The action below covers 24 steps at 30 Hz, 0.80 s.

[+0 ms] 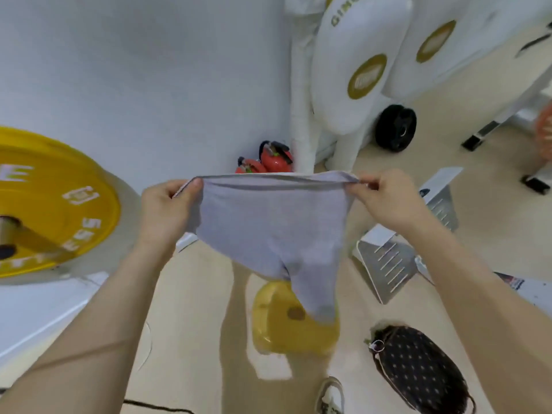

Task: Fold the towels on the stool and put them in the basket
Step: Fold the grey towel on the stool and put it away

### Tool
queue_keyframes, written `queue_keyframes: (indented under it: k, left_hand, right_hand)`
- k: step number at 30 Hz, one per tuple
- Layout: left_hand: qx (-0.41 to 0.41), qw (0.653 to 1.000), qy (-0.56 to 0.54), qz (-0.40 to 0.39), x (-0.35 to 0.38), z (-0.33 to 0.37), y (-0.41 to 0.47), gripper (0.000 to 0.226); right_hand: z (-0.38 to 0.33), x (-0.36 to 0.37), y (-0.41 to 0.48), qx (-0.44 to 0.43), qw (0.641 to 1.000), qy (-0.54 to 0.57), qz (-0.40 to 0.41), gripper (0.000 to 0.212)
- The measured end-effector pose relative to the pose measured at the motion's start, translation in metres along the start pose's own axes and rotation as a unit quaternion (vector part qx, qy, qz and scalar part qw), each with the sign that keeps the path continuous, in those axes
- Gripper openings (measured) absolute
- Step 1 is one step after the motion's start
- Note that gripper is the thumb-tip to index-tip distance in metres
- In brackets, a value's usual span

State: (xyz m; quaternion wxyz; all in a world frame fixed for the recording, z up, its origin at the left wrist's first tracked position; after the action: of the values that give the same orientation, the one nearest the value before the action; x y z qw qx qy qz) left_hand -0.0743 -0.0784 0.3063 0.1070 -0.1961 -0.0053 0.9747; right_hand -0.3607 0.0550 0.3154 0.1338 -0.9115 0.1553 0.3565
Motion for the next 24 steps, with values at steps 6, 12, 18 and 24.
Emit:
queue_keyframes:
  k: [6, 12, 18, 24]
  left_hand:
    - [0.104, 0.993, -0.017, 0.054, -0.098, 0.029, -0.061, 0.024]
    - [-0.002, 0.966, -0.176, -0.188, -0.076, 0.004, -0.116, 0.022]
    - [-0.039, 0.931, -0.102, -0.348, 0.054, -0.098, -0.152, 0.032]
    - [-0.090, 0.876, -0.121, -0.459, 0.227, -0.237, -0.193, 0.026]
  right_hand:
    - [-0.092, 0.036, -0.016, 0.015, 0.905, 0.424, -0.021, 0.023]
    - [-0.064, 0.074, -0.025, 0.089, 0.837, 0.539, 0.005, 0.024]
    - [0.100, 0.130, -0.023, 0.180, 0.784, 0.592, -0.051, 0.026]
    - [0.312, 0.197, -0.021, 0.254, 0.785, 0.565, -0.015, 0.017]
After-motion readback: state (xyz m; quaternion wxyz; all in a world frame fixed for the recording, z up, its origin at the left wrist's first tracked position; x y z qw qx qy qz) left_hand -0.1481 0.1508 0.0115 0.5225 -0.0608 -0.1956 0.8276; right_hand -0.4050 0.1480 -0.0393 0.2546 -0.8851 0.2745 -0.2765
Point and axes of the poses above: each hand's wrist, its own y-axis towards the middle knuckle, its own x-axis out of the palm, z = x × y, the point moved 2 cm from there along y, towards the middle knuckle, and after that the axes turned 7 degrees about -z, right-handed, at the moved point
